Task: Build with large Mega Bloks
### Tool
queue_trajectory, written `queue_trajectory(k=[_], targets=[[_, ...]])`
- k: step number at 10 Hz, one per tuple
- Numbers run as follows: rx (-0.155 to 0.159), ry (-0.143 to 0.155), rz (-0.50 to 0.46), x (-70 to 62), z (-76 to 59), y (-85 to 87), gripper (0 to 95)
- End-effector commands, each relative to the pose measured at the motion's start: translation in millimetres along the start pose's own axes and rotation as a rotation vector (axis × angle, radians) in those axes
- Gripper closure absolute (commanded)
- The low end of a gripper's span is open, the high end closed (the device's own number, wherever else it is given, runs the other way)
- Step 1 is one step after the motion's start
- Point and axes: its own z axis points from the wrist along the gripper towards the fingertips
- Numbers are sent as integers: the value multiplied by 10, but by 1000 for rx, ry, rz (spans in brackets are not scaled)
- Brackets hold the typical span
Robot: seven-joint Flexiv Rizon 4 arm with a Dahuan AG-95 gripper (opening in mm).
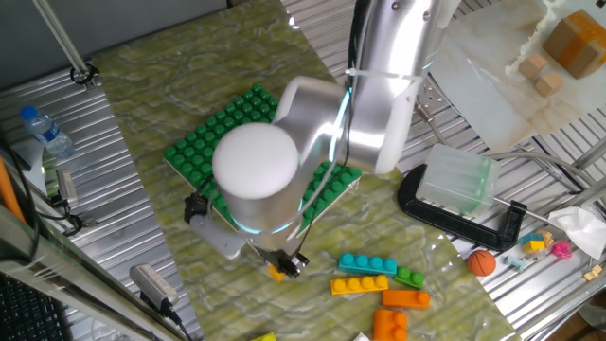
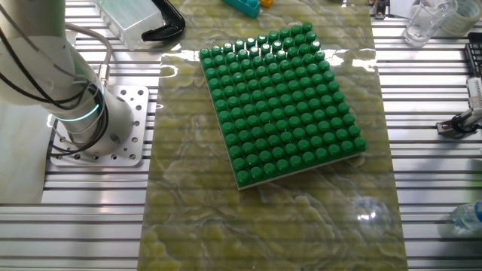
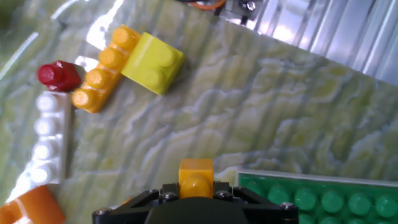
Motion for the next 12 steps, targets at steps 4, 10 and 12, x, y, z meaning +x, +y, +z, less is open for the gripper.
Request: queue_trajectory(k=[4,10,12], targets=[[65,15,38,210,-40,-235,950],[110,43,62,533,-130,-860,950],[117,44,45,621,-138,-1046,950]])
